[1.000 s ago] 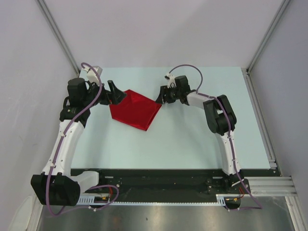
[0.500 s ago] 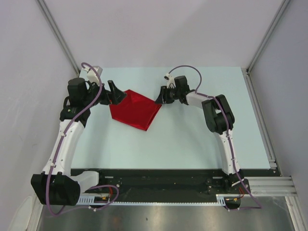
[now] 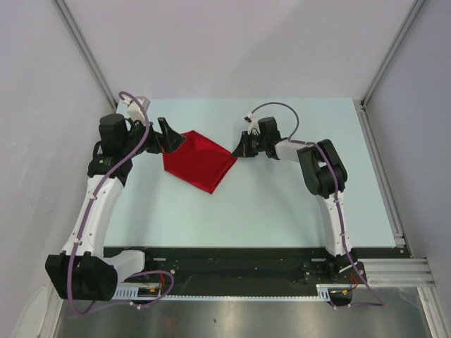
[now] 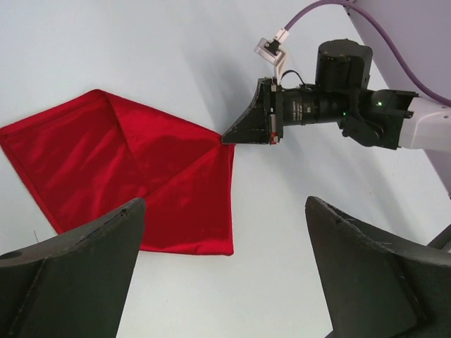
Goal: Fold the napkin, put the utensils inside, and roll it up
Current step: Fold the napkin, then roll the napkin with the utensil
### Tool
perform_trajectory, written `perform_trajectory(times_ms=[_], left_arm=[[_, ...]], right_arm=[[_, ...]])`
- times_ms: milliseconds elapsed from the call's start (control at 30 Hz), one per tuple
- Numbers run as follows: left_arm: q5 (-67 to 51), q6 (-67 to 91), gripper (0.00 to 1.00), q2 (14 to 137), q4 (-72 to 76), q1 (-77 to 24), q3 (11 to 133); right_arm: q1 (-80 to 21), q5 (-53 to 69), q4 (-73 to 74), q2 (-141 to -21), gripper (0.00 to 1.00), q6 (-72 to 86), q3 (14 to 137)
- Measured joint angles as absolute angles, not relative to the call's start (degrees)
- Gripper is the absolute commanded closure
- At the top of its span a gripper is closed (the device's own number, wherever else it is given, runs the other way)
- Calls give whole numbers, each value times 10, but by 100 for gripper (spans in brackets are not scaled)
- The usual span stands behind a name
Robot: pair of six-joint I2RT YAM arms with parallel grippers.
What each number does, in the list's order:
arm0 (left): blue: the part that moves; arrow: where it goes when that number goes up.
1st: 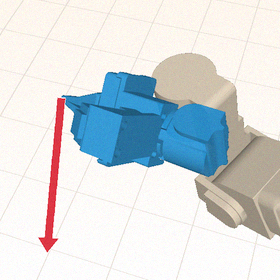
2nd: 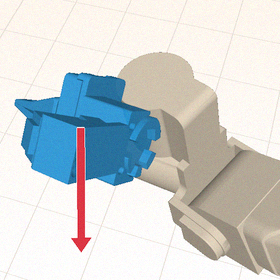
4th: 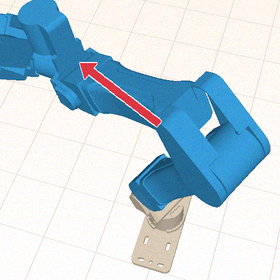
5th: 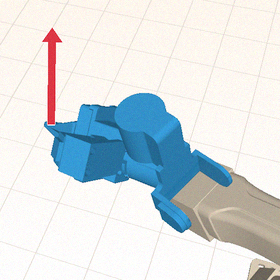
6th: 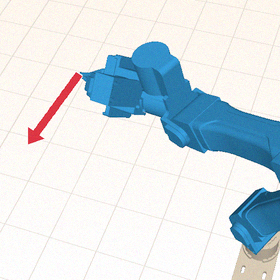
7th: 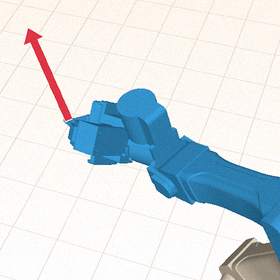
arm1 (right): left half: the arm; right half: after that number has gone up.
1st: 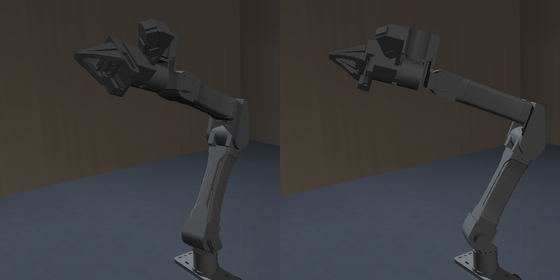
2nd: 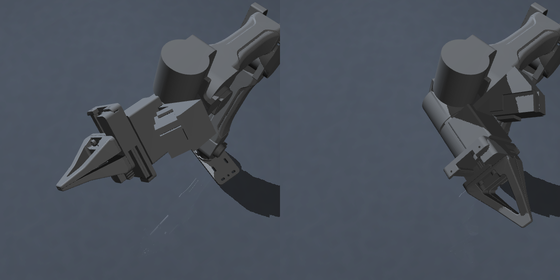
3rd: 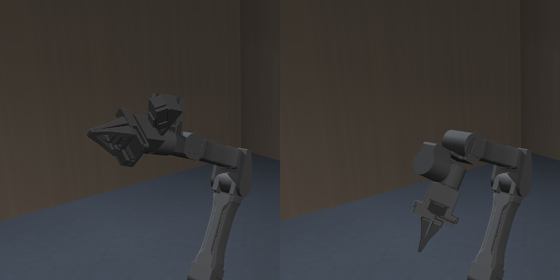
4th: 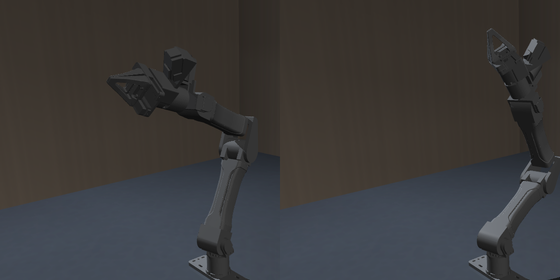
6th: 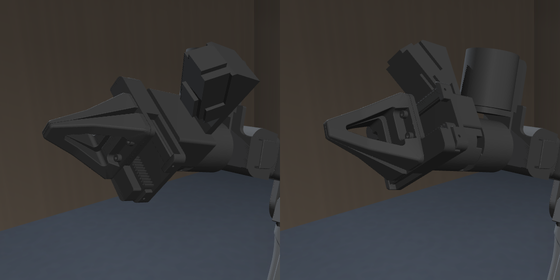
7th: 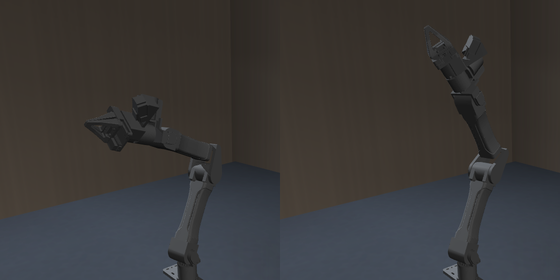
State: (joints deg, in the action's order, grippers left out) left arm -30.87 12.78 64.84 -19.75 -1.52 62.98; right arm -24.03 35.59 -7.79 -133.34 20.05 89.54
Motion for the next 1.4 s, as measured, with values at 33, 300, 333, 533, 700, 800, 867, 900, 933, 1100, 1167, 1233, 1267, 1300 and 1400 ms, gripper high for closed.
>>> perform_trajectory(times_ms=[33, 300, 333, 533, 700, 800, 867, 900, 933, 1100, 1167, 1233, 1267, 1300, 1400], left_arm=[[-309, 130, 0, 648, -197, -15, 630], [-322, 153, 0, 647, -166, -15, 601], [-322, 161, 0, 644, -154, -15, 586], [-297, 221, 1, 577, -96, -32, 446], [-244, 291, 3, 489, -36, -110, 293], [-222, 331, 7, 469, 0, -144, 229], [-210, 357, 9, 467, 28, -159, 196], [-208, 369, 10, 469, 44, -168, 180], [-206, 380, 11, 472, 58, -177, 167], [-200, 419, 16, 507, 122, -213, 141], [-196, 429, 17, 517, 148, -222, 131], [-192, 437, 17, 522, 164, -232, 117], [-189, 442, 18, 523, 171, -238, 107], [-186, 446, 18, 522, 178, -242, 99], [-180, 458, 19, 522, 192, -251, 72]], right_arm=[[-240, 352, -80, -1324, 100, 206, 882], [-244, 273, -110, -1193, 100, 287, 688], [-247, 259, -113, -1174, 100, 300, 662], [-277, 167, -121, -1052, 100, 381, 508], [-324, 98, -105, -938, 100, 439, 404], [-332, 68, -78, -872, 100, 466, 366], [-333, 54, -59, -848, 100, 473, 359], [-333, 48, -49, -841, 100, 477, 357], [-333, 44, -40, -837, 100, 480, 356], [-354, 33, -9, -819, 100, 509, 318], [-364, 29, -4, -798, 100, 527, 296], [-376, 22, -2, -779, 100, 541, 280], [-380, 21, -1, -773, 100, 546, 275], [-385, 19, -2, -768, 100, 554, 270], [-388, 19, -7, -764, 100, 569, 262]])
